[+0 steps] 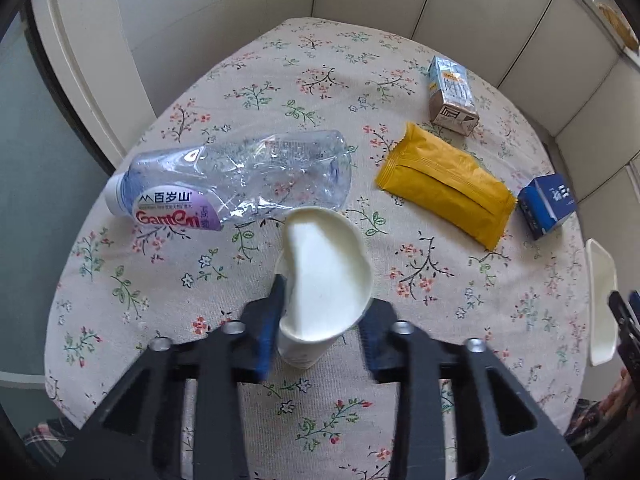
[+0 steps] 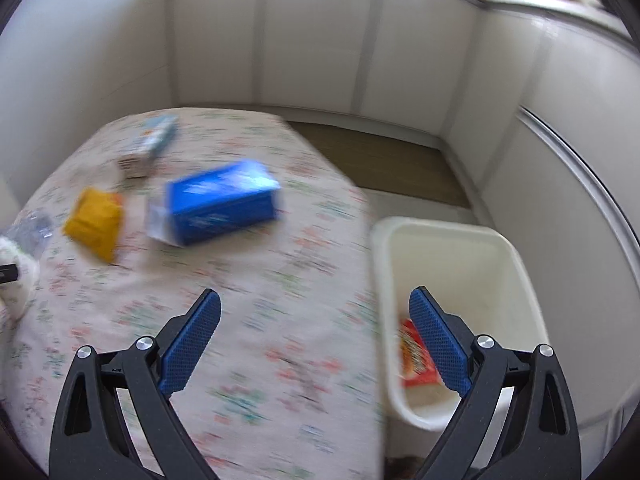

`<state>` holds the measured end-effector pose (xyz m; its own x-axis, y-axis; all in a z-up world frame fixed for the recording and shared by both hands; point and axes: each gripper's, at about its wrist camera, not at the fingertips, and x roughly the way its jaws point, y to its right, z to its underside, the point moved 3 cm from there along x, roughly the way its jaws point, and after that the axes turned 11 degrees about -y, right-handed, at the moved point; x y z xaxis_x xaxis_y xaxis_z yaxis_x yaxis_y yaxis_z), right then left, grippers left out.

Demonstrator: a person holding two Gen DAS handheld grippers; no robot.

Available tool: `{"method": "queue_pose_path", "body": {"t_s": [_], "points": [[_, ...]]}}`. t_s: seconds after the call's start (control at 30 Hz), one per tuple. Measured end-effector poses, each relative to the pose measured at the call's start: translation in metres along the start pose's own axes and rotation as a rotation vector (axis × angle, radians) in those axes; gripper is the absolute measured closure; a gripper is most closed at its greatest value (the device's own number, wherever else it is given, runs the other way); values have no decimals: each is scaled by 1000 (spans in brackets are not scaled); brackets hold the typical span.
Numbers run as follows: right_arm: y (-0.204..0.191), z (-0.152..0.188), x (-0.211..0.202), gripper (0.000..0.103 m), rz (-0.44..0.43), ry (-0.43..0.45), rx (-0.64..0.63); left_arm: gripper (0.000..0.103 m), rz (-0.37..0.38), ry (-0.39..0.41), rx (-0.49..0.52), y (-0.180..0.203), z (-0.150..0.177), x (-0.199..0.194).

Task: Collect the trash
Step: 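Grasp the white paper cup with the left gripper and lift it, then grasp the yellow snack packet with the right gripper while the left gripper holds the paper cup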

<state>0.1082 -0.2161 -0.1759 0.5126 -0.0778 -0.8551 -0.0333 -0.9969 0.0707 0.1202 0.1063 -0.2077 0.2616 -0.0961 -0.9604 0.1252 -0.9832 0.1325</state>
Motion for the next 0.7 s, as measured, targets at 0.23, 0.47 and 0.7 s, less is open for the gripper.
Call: {"method": "queue_pose_path", "body": {"t_s": [0.23,0.47,0.7], "points": [[-112,-48,9,11,-102,-22,-386,76,137,55,-9,-7,0,-26],[-181,-72,46,11,-138,-160,-606,76,198,132,-12,-21,5,-61],[-212,-79,84,11,-116,-271,-681,76,225,144,-40,-32,5,-58]]}}
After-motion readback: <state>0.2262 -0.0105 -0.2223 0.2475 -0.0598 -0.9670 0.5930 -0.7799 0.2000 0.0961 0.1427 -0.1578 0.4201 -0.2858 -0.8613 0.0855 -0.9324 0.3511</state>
